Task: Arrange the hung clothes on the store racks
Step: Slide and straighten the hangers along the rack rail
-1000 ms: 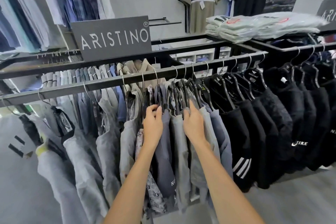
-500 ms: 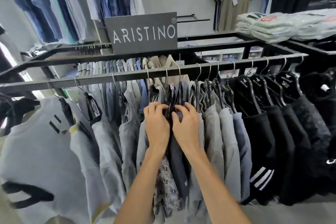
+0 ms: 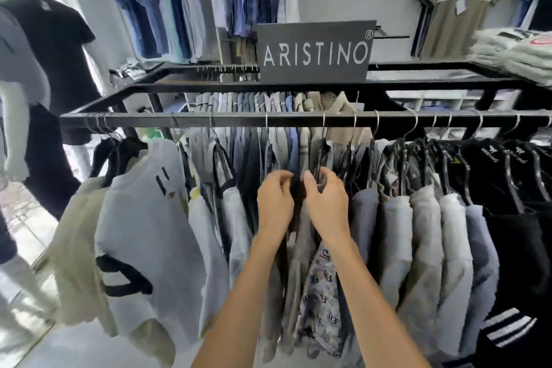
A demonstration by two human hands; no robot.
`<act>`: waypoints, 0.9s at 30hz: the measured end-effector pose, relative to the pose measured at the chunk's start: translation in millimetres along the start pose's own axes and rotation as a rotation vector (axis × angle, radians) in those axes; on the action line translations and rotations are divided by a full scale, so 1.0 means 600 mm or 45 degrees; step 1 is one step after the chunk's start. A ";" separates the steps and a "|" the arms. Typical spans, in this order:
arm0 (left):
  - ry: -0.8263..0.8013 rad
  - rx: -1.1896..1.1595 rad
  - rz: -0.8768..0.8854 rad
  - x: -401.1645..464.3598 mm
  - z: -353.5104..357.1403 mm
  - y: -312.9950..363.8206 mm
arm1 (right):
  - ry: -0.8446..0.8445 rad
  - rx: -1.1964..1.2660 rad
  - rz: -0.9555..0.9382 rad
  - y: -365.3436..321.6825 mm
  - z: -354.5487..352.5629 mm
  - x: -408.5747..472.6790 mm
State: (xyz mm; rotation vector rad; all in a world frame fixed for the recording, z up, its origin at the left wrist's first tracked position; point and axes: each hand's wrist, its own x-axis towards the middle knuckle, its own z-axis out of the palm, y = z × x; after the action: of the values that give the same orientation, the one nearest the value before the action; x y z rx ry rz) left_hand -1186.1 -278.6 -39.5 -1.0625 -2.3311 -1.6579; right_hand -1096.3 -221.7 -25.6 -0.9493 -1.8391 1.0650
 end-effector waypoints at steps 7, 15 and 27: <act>0.262 0.833 -0.039 0.024 -0.075 -0.090 | 0.300 -0.490 -0.312 -0.010 0.101 -0.045; 0.171 0.458 -0.109 0.025 -0.148 -0.155 | 0.107 -0.979 -0.284 -0.023 0.207 -0.080; 0.015 0.350 -0.190 0.039 -0.200 -0.185 | 0.218 -1.021 -0.284 0.001 0.234 -0.100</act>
State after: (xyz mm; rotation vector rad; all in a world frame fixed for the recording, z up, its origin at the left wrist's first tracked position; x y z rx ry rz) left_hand -1304.9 -389.2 -68.9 -0.8423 -2.5899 -1.3260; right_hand -1196.9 -318.1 -88.4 -1.1861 -2.1866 0.0702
